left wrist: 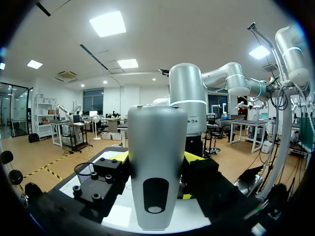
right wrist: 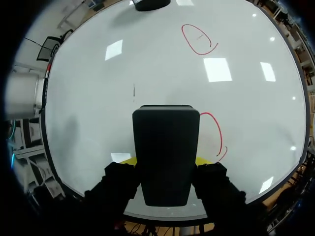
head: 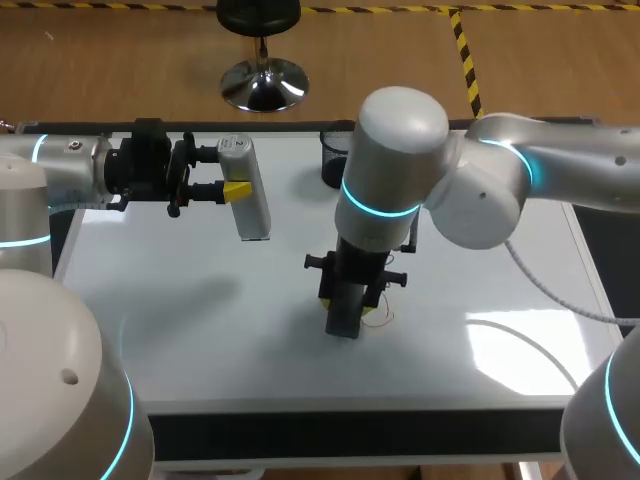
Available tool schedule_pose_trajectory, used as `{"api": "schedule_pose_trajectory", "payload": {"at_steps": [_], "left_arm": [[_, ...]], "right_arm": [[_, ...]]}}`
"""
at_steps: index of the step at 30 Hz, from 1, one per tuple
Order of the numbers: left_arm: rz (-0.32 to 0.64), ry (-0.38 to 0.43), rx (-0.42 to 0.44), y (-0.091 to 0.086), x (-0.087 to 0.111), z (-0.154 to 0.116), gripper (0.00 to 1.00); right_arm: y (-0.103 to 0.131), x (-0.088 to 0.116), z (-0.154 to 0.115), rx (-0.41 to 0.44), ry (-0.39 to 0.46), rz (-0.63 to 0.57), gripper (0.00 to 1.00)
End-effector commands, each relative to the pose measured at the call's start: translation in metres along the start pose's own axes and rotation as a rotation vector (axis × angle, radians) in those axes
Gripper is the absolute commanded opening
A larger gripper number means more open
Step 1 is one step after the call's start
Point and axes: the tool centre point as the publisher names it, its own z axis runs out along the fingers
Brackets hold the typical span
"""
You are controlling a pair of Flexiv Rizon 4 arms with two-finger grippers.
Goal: Pick up the inspection probe, press it on each red-marked spot on the whiteboard one by one, put down the probe, pick up the eraser, and wipe off all the red marks.
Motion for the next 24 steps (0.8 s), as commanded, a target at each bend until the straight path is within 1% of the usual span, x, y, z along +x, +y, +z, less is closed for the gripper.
{"api": "schedule_pose_trajectory", "payload": {"at_steps": [1,7,12,21,24], "left_arm": [[0.000,0.002,0.000,-0.001,-0.001,0.000,0.00],[0.000,0.002,0.000,-0.001,-0.001,0.000,0.00],[0.000,0.002,0.000,-0.001,-0.001,0.000,0.00],[0.000,0.002,0.000,-0.001,-0.001,0.000,0.00],[0.000,0.002,0.000,-0.001,-0.001,0.000,0.00]], "right_arm": [[0.001,-0.006,0.008,0.006,0.025,-0.004,0.00],[0.001,-0.014,0.014,0.033,0.030,0.004,0.00],[0.001,-0.025,0.019,0.059,0.040,0.023,0.00],[-0.007,-0.041,0.029,0.101,0.049,0.059,0.00],[-0.012,-0.051,0.033,0.123,0.059,0.088,0.00]]}}
